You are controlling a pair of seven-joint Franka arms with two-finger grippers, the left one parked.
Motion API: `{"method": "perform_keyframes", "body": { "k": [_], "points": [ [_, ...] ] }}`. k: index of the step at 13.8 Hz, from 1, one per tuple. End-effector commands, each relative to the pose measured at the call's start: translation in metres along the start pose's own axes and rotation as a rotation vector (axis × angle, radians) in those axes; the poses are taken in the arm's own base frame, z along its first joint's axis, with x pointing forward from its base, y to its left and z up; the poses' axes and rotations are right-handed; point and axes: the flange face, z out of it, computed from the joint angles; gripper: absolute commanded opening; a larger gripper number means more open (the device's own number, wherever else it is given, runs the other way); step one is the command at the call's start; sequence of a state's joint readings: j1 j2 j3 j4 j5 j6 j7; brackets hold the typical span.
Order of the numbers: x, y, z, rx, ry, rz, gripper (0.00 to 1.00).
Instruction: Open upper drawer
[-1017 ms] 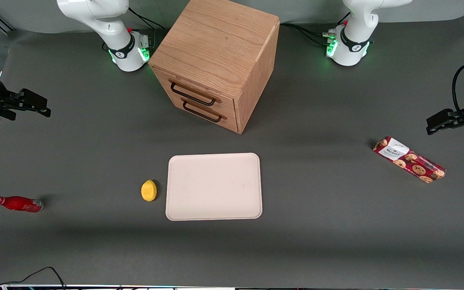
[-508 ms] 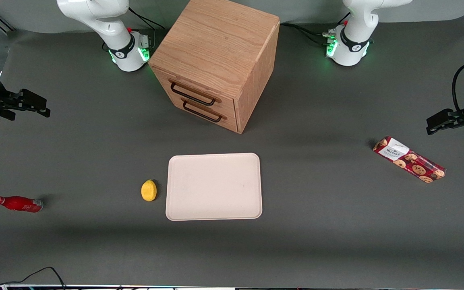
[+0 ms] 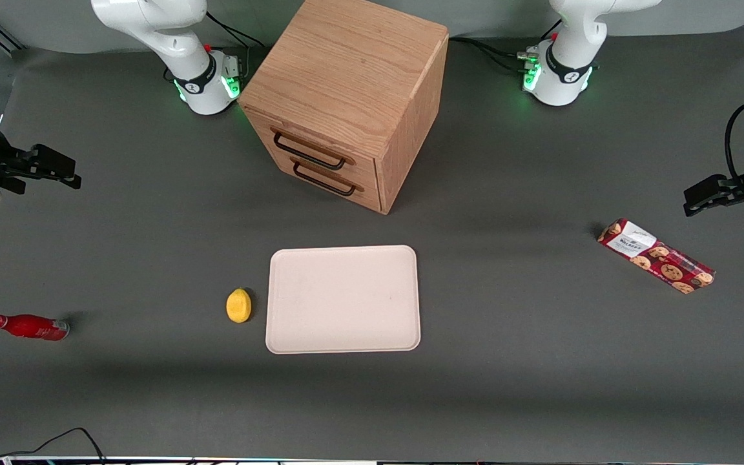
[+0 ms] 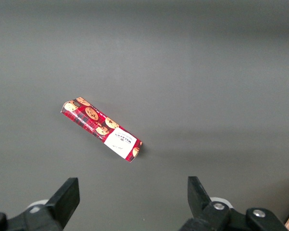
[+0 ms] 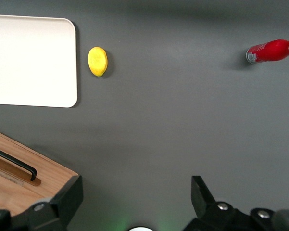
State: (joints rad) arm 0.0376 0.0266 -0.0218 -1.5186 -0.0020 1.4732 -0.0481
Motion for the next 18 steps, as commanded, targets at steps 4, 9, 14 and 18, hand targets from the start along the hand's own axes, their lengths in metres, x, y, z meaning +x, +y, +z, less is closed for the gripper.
{"method": "perform_keyframes", "body": {
  "k": [4,9,14,18],
  "points": [
    [-0.009,-0.095,0.000,-0.013,-0.049,-0.186,1.00],
    [-0.031,-0.214,0.018,-0.027,-0.099,-0.397,1.00],
    [-0.043,-0.303,0.058,0.083,-0.182,-0.529,1.00],
    [-0.036,-0.313,0.079,0.170,-0.234,-0.523,1.00]
  ]
}}
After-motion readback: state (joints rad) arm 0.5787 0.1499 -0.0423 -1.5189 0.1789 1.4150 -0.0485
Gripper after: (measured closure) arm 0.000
